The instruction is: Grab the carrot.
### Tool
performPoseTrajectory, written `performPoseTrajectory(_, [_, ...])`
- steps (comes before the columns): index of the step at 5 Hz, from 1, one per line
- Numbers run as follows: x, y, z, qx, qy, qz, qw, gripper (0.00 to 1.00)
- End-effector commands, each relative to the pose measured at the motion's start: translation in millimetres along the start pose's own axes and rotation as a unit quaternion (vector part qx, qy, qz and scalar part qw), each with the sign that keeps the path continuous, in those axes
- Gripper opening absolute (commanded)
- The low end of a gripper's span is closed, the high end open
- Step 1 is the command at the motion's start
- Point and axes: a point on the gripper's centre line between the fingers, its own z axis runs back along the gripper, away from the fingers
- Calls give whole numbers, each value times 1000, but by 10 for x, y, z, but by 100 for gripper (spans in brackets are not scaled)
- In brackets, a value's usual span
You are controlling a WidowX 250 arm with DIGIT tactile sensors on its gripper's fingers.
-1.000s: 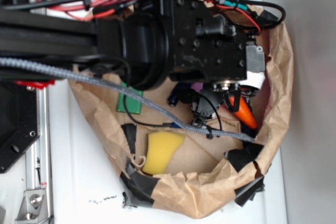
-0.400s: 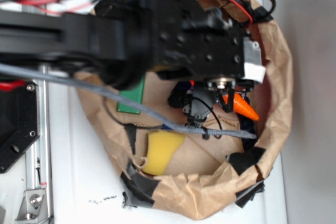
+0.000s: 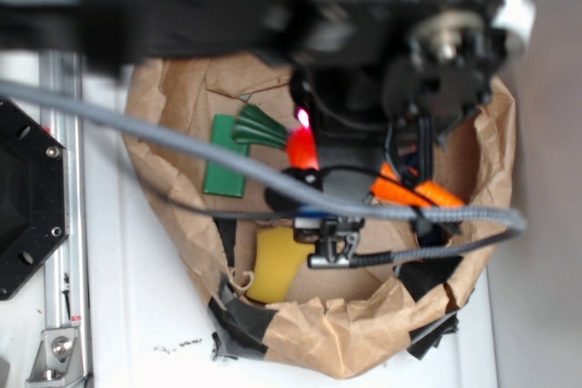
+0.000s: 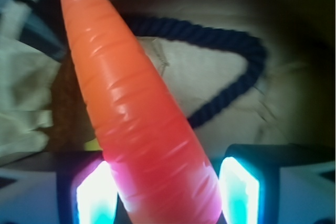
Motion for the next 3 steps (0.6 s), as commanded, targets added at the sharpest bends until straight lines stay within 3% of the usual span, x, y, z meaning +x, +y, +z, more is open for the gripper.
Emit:
performPoseTrajectory(1, [-9, -46, 438, 16, -53, 78, 995, 0])
performPoseTrajectory(3, [-69, -20, 409, 35, -63, 97, 993, 0])
